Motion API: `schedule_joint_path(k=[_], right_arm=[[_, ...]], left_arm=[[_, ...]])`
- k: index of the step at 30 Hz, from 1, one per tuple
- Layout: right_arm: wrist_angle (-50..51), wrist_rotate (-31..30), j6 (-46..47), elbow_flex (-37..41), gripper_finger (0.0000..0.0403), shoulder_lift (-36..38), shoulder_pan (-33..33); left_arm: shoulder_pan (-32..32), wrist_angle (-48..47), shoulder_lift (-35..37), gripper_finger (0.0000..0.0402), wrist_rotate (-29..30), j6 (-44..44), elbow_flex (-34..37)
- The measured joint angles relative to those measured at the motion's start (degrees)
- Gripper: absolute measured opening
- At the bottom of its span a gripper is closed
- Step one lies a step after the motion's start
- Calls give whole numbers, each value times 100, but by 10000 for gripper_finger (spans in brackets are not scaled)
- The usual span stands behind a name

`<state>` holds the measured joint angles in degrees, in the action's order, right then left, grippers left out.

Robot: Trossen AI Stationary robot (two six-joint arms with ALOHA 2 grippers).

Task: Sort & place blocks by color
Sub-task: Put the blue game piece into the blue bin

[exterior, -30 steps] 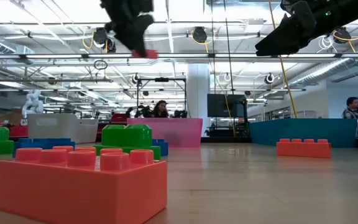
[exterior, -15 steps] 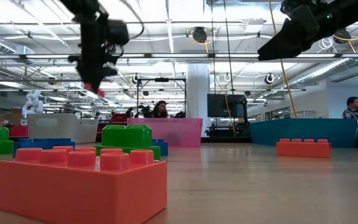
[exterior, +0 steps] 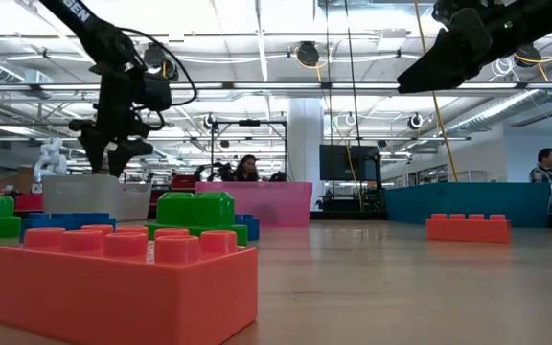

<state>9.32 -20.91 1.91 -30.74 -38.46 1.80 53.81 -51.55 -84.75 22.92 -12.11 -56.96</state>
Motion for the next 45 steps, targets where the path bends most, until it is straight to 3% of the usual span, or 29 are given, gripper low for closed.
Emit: schedule_joint_path(k=[5,10,15,19,28,35,45], right_arm=[[0,2,0,0,285,0,-1],[-2,2,-10,0,285,0,-2],[-2,0,-48,0,285,0,-2],[-2,0,-52,0,285,0,-1],[-2,0,-107,0,285,0,-1],[2,-11,-125,0,285,0,0],[2,-20,-111,0,285,-2,0]], left_arm=[[-70,-2,0,291,-69,70,6],[-295,-72,0,295,-182,141,-250],[-687,-87,0,278,-874,497,-853],[-1208,-67,2,260,-1298,501,-1438],[-2678,827,4,226,-1354,914,-2184],[-3642,1453,7,206,-1603,1320,-2232],[-4785,1442,3,191,-1838,1305,-2232]])
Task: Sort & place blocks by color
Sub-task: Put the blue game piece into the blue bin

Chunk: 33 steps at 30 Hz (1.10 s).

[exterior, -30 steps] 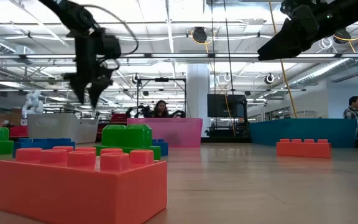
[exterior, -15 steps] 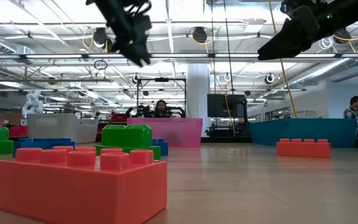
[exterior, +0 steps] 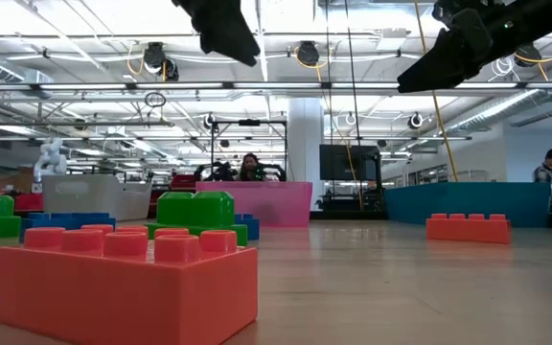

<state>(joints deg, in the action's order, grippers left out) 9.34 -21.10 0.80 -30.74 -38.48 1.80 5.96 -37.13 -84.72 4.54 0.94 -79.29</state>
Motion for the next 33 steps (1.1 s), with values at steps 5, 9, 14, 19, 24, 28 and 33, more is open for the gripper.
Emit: schedule_joint_path(k=[5,9,14,19,24,28,33], right_arm=[[-1,-2,1,0,285,0,0],[-19,-4,4,0,285,0,0],[-131,6,53,0,285,0,-1],[-120,26,155,0,285,0,-2],[12,33,157,0,285,0,-2],[85,40,216,1,285,-1,-2],[-690,455,409,243,285,-200,-2]], left_arm=[[-452,-68,-164,198,265,-211,9],[-753,5,-384,202,286,-216,0],[-1029,490,-763,202,535,-122,0],[-1110,1256,-1216,202,758,53,2],[-1187,1329,-1506,202,762,40,4],[-1266,605,-1544,202,1066,-241,7],[-1378,-92,-1488,202,1804,-827,7]])
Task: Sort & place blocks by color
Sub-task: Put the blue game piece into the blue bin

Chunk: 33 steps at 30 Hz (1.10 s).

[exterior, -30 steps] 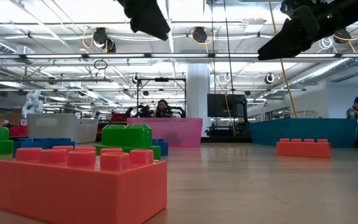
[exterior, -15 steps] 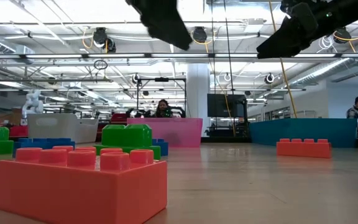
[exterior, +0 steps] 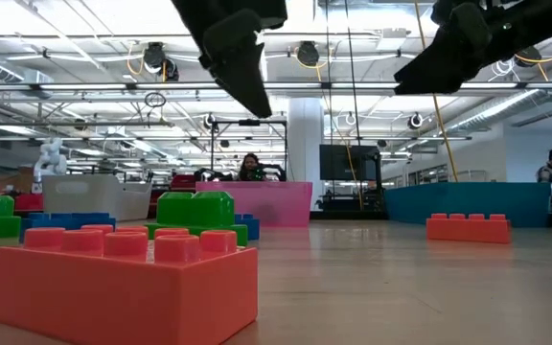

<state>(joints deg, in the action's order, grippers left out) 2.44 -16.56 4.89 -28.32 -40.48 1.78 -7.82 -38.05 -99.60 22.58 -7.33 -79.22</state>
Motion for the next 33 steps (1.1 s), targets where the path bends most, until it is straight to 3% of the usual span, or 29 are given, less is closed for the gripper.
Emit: schedule_joint_path(k=[3,10,18,25,33], right_arm=[[-222,57,-17,24,285,-455,-22],[-261,332,-146,-135,285,-1351,-146],[-468,327,-132,-326,285,-1555,-285],[-952,319,-85,-326,285,-1800,-523],[-2049,320,-247,-397,285,-2661,-729]], left_arm=[[-8,82,53,202,89,9,4],[-17,875,66,202,-458,372,366],[-15,1977,193,202,-474,542,1119],[13,2741,1025,202,-475,395,2021],[13,4458,2083,202,-473,300,3412]])
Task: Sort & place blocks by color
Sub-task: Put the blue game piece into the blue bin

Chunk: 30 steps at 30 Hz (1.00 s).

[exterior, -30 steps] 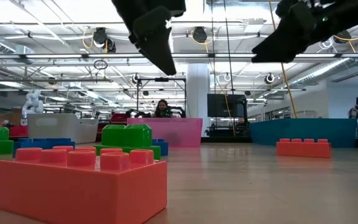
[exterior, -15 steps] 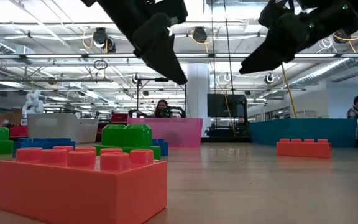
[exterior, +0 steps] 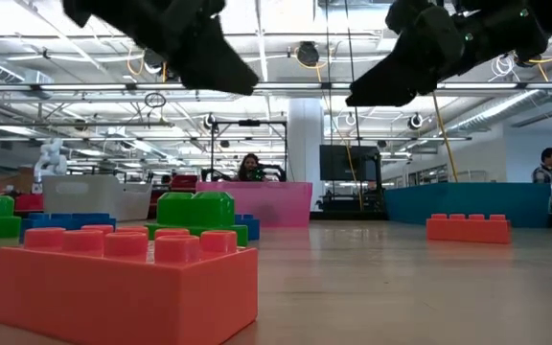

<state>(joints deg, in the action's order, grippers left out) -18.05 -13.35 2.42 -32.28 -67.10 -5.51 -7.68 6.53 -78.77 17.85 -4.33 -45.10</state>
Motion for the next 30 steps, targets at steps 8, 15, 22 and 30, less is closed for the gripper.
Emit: schedule_joint_path(k=[8,15,22,30], right_arm=[[129,14,-98,-964,285,-1158,-204],[1694,8,667,-2360,285,-2315,-327],[2494,-3,832,-3516,286,-3210,-444],[2116,11,905,-3770,287,-3889,-438]], left_arm=[[0,308,298,202,1,-255,456],[-20,-9,333,202,0,-318,470],[-35,-687,928,202,73,-178,480],[-66,-1132,1475,202,405,-201,472]])
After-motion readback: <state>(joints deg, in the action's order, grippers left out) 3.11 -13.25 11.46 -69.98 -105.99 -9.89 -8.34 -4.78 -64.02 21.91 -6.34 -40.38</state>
